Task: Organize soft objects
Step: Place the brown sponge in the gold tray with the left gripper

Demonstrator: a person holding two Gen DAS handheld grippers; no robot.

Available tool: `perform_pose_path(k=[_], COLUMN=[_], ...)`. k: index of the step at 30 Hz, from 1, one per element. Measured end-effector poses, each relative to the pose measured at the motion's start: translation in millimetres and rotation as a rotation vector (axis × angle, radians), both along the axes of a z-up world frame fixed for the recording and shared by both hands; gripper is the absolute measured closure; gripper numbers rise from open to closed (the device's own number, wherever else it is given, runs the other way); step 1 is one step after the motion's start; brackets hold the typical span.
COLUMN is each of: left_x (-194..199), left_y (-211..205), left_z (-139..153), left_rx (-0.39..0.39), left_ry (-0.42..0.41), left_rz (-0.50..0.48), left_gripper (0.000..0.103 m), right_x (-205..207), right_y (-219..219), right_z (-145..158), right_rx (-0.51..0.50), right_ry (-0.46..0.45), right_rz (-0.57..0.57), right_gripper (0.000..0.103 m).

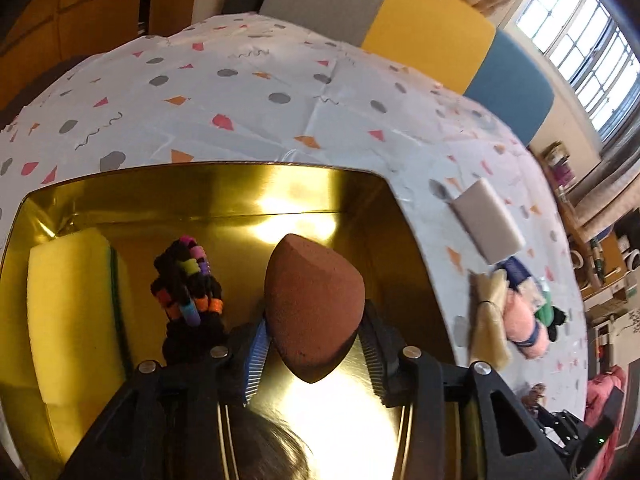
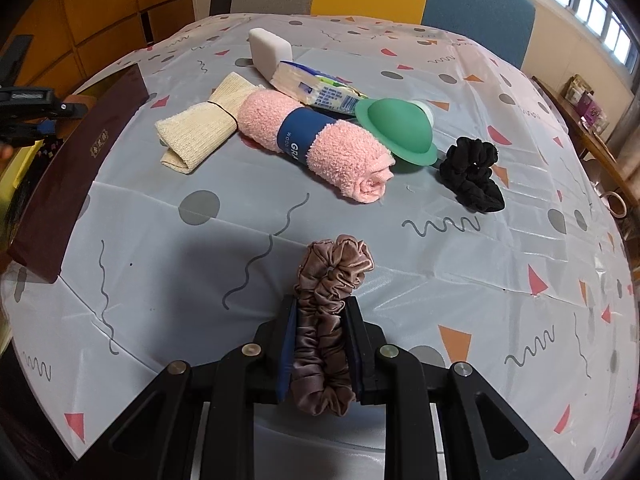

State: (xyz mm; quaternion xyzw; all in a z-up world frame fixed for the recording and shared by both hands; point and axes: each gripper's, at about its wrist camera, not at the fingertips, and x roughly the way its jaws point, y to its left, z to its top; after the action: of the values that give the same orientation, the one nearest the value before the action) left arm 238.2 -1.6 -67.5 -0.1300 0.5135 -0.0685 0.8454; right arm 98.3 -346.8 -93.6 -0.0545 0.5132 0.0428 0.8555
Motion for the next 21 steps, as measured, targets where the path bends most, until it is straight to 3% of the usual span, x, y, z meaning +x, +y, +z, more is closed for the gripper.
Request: perform_pose_path(k=[2, 7, 12, 21], left_x=[-0.4, -14.7, -41.6, -128.6], left_y=[3.0, 0.1, -2.9, -10.6], left_z=[-0.3, 16.6, 43.7, 78.2], left_rx=[-0.014, 0.02, 0.062, 0.131], left_ry=[0.009, -0.075, -0.148, -0.285], left_rz=[0.0, -0.05, -0.061, -0.098], left_gripper=[0.058, 0.045, 0.045, 0.045], right_x=[0.0, -0.1, -0.6, -1.7], right_y=[0.0, 0.6, 2.1, 0.5], right_z=[-0.1, -0.2, -0.7, -0.7], right_rx=[-0.002, -0.005, -0.013, -0.009], right_ry=[0.0, -0.002, -0.006, -0.008], right_rz=[0.001, 0.002, 0.003, 0.005], right_gripper=[0.08, 0.079, 0.079, 0.079])
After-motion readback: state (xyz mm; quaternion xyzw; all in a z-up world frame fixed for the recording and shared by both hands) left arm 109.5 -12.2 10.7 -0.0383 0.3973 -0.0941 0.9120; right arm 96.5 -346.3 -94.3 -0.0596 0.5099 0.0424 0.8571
